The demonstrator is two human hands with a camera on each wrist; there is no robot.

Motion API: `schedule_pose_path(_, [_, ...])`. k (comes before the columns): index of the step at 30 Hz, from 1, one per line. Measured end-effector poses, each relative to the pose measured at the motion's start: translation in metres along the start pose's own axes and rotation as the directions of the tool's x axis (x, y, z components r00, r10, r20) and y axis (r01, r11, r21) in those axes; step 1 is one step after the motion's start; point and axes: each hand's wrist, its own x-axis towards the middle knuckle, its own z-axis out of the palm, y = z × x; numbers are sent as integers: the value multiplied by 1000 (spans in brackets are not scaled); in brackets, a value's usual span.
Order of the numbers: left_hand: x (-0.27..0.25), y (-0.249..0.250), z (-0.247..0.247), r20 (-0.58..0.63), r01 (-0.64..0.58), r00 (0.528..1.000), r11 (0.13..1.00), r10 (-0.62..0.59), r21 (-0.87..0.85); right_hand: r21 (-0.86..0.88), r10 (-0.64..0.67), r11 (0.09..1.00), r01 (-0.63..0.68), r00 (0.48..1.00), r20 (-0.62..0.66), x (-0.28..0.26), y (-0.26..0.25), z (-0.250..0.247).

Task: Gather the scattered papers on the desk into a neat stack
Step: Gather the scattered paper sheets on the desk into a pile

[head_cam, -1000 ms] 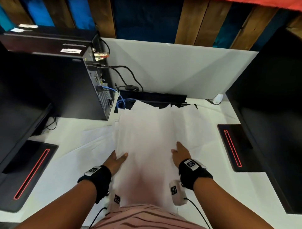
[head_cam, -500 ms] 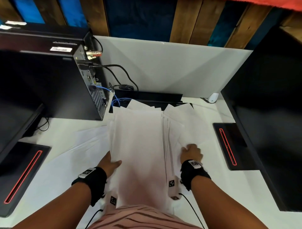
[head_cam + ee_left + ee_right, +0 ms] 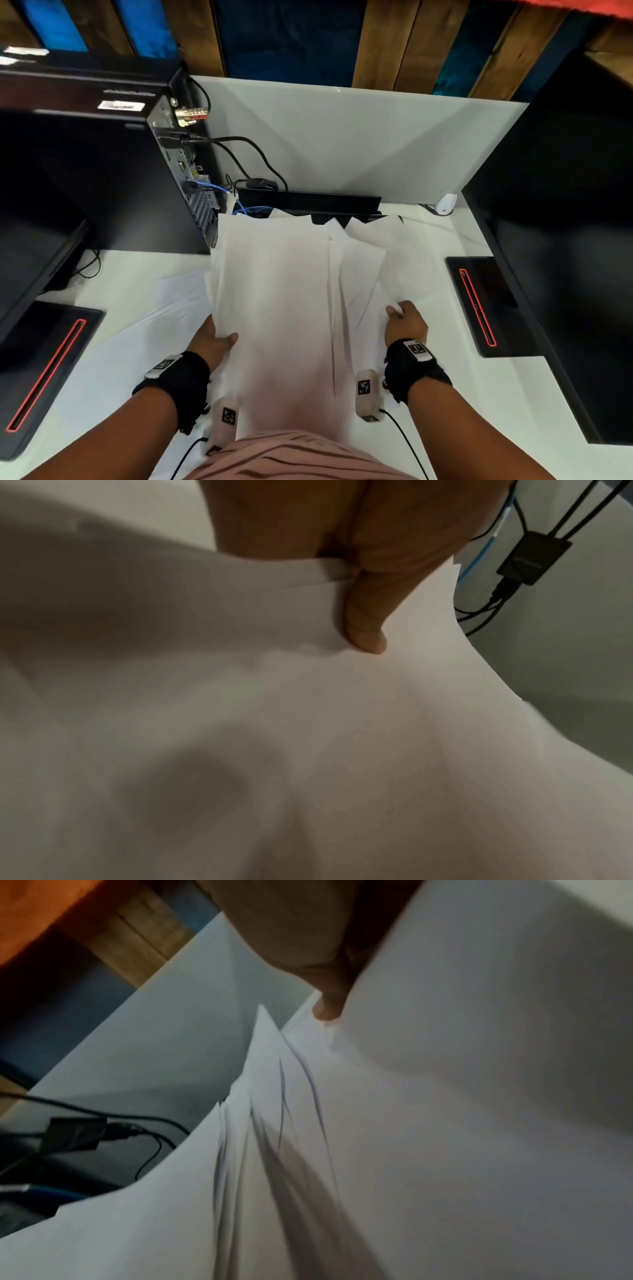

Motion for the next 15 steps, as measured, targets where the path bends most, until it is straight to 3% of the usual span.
schedule_pose_path(2, [0, 0, -9, -42, 0, 999, 999, 2, 40, 22, 24, 999, -23, 998, -63, 0, 3, -8])
schedule_pose_path(4, [1, -2, -15, -60, 14, 998, 998, -11, 64, -18, 51, 998, -52, 998, -25, 3, 9, -12])
schedule_pose_path(7, [3, -7, -15, -63, 50, 997, 995, -44, 87, -223, 123, 973, -64, 957, 261, 6, 16, -8])
schedule_pose_path(10, [2, -5, -9, -43, 53, 998, 993, -48, 104, -255, 167, 965, -67, 904, 394, 0, 10, -1])
schedule_pose_path(15, [-3, -2, -4, 0, 53, 999, 992, -54, 112, -114, 117, 990, -82, 931, 347, -4, -6, 16])
